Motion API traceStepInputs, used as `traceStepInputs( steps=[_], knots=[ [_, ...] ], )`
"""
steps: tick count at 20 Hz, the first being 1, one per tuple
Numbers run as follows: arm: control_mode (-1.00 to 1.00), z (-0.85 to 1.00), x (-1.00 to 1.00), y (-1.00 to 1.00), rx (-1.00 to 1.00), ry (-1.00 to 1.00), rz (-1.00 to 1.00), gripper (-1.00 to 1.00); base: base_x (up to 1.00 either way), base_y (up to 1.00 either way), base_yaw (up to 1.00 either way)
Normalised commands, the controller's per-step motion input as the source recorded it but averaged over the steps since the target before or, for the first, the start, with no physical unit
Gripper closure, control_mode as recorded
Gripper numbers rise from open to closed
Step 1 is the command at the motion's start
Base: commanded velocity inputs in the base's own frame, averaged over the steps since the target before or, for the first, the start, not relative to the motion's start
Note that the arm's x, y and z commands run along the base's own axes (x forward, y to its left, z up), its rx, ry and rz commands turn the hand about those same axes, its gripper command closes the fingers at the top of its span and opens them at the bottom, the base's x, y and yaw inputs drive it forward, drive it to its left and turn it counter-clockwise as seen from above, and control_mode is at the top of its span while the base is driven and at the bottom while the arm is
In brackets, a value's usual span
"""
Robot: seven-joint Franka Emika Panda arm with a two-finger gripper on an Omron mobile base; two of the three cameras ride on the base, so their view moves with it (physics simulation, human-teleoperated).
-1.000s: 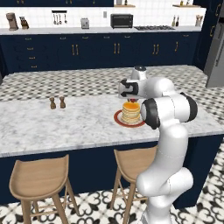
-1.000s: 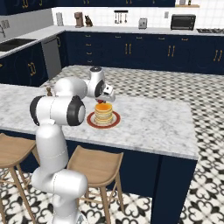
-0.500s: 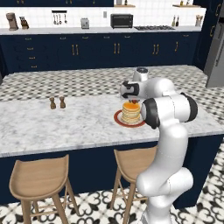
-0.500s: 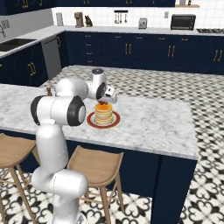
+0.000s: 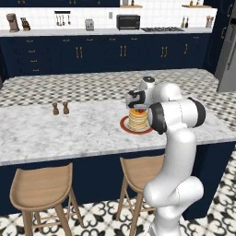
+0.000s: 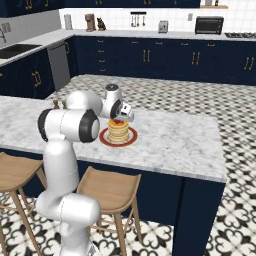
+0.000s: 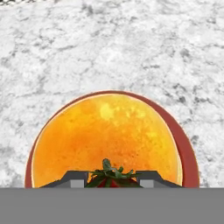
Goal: Take the strawberry from the fridge and place it on top of the pancake, located on the dining counter.
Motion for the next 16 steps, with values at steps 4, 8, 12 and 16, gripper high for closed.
traceStepInputs(
  steps=[4, 8, 12, 16],
  knots=[
    [-1.00, -0.24, 0.08, 0.01, 0.00, 0.00, 0.00, -1.00, 0.00, 0.00, 0.00],
    [-1.00, -0.26, 0.00, 0.05, 0.00, 0.00, 0.00, -1.00, 0.00, 0.00, 0.00],
    [-1.00, -0.16, 0.00, 0.00, 0.00, 0.00, 0.00, -1.00, 0.00, 0.00, 0.00],
    [-1.00, 0.00, 0.00, 0.00, 0.00, 0.00, 0.00, -1.00, 0.00, 0.00, 0.00]
  ],
)
